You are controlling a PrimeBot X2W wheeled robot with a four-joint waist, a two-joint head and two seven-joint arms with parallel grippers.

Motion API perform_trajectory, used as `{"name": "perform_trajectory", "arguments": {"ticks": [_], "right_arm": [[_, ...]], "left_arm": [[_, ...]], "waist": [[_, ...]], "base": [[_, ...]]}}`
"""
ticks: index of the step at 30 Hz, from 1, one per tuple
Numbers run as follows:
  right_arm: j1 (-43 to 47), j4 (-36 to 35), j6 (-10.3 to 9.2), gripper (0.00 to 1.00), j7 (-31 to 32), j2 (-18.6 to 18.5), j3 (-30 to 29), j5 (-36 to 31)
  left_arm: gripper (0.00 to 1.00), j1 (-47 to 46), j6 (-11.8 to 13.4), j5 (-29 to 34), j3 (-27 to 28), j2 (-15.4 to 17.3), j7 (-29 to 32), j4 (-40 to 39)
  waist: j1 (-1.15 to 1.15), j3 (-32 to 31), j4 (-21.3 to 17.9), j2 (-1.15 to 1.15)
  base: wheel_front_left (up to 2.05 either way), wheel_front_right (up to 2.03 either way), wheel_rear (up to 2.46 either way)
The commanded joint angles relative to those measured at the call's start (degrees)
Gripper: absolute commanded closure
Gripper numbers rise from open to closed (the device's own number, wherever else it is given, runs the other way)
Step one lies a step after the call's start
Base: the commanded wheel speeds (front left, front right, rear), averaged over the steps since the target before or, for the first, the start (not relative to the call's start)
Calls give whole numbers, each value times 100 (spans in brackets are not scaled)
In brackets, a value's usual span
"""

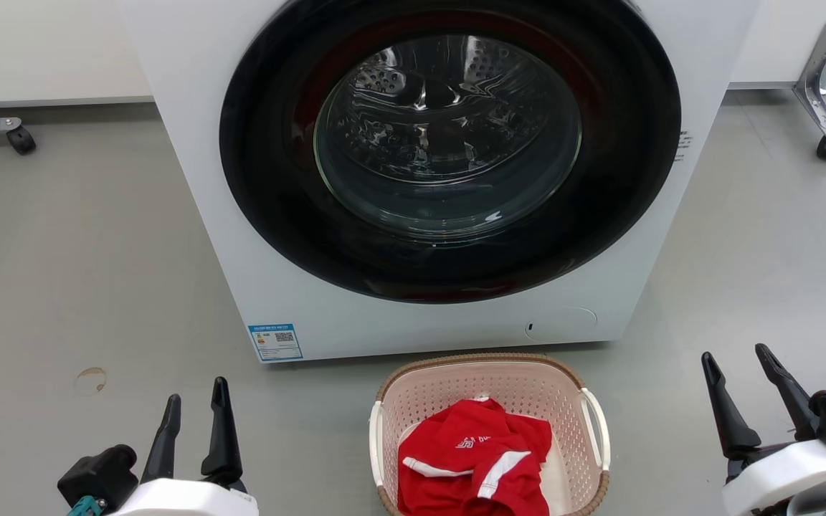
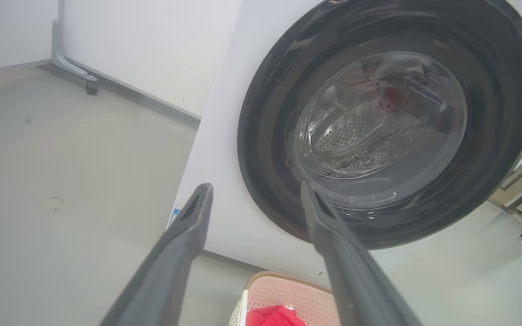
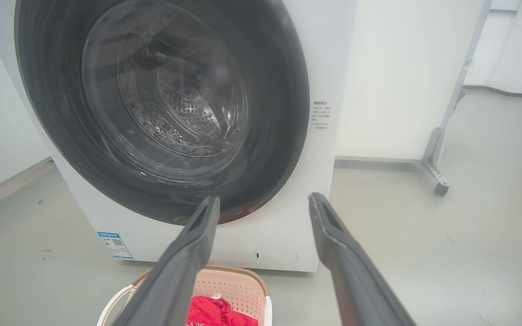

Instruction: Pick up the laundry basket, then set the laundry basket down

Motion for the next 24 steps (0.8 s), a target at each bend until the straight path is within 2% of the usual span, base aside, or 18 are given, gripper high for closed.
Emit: {"name": "perform_trajectory", "arguments": {"ticks": [1,15,24], "right_arm": [[-89,-101,24,0,-121,-140,91,-156],[-70,-73,27,0,-373,-119,218,-803],[-49,-44,28,0,-380,-54,172,-532]], "left_arm": [[0,-150,17,168,139,70,-83,-121],[0,-136,60,1011,88,81,-334,-111],[0,-122,73,1006,81,82,-341,-119]], "waist": [[0,-1,-4,0],[0,0,-44,0],[0,-7,-79,0]], "base": [[0,0,0],[0,0,0],[0,0,0]]}}
